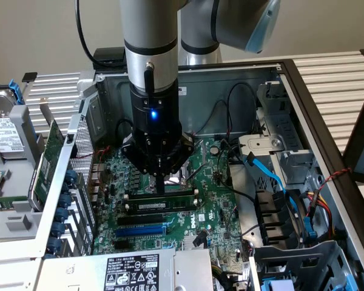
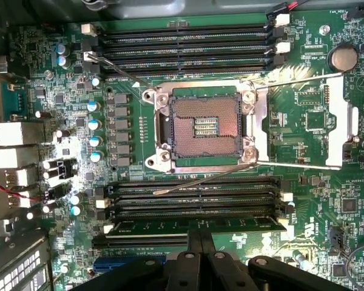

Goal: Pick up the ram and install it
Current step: 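Press down the ram until it locks into place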

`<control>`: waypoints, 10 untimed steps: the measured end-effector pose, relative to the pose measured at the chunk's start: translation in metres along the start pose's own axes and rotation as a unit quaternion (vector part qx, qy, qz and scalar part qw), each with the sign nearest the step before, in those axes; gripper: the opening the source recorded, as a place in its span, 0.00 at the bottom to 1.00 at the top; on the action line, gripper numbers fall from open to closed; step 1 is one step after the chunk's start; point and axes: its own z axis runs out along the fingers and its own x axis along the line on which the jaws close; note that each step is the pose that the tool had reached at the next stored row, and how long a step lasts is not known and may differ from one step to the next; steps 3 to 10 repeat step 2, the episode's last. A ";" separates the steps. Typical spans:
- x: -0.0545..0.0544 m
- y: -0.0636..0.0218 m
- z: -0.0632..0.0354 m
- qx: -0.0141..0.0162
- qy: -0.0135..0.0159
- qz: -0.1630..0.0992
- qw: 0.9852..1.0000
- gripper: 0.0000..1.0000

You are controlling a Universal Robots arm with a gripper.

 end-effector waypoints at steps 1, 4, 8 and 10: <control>0.000 0.0000 0.0000 0.000 0.000 0.000 1.000 0.11; 0.000 0.0000 0.0000 0.000 0.000 0.000 1.000 0.11; 0.000 0.0000 0.0000 0.000 0.000 0.000 1.000 0.11; 0.000 0.0000 0.0000 0.000 0.000 0.000 1.000 0.11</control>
